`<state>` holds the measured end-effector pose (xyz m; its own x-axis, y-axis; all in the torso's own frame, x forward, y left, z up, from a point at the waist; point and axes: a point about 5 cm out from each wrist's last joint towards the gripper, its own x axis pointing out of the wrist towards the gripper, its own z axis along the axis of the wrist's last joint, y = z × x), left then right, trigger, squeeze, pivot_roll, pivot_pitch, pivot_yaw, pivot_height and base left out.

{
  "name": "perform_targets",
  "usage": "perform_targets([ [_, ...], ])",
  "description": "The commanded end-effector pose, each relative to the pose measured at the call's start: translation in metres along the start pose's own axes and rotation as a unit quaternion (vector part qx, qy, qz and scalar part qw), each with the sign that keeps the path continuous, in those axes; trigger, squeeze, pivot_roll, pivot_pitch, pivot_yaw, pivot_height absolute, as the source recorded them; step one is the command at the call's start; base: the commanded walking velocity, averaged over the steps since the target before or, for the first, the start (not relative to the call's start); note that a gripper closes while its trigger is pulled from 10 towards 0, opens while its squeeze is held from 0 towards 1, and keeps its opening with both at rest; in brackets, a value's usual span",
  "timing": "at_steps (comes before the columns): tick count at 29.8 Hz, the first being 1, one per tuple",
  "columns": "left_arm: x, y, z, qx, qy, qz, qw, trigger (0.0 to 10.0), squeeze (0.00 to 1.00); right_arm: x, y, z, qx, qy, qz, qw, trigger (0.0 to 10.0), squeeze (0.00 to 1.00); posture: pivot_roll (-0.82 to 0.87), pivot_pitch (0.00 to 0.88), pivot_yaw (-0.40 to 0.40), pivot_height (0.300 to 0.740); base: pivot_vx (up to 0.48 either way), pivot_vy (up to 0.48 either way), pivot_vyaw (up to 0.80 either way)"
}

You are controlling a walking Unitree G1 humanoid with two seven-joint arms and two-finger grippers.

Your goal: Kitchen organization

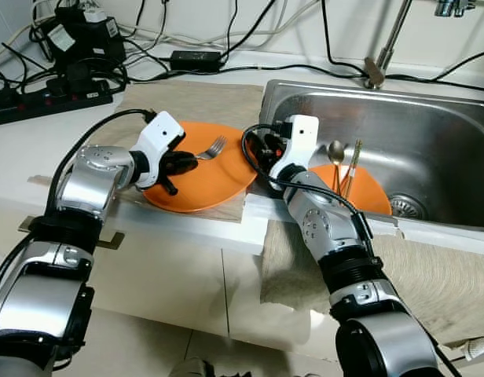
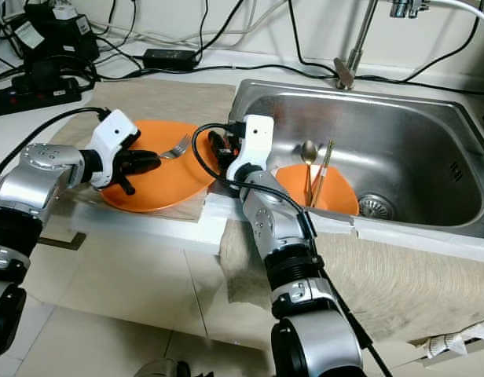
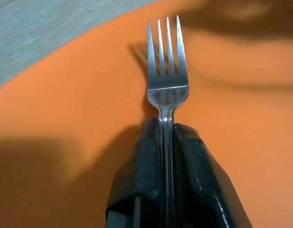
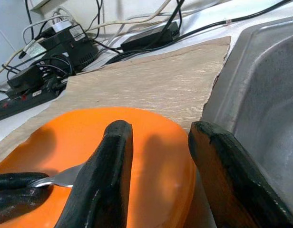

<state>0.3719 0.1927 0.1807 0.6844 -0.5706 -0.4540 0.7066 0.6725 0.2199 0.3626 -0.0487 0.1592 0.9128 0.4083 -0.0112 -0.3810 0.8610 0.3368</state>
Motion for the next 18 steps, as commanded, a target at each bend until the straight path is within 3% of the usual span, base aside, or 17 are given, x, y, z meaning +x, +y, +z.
perform_targets([
  [1, 0.0, 0.002, 0.0, -0.018, -0.002, 0.008, 1.0, 0.0, 0.02, 0.0, 0.004, -0.005, 0.007, 0.008, 0.0, 1.0, 10.0, 0.0, 0.08, 0.015, 0.024, 0.74, 0.0, 0.0, 0.0],
  [18, -0.011, 0.013, 0.03, 0.0, -0.054, 0.043, 0.998, 0.0, 0.06, -0.001, 0.002, -0.004, 0.01, 0.006, -0.004, 1.0, 10.0, 0.0, 0.08, 0.026, 0.021, 0.74, 0.0, 0.0, 0.0],
])
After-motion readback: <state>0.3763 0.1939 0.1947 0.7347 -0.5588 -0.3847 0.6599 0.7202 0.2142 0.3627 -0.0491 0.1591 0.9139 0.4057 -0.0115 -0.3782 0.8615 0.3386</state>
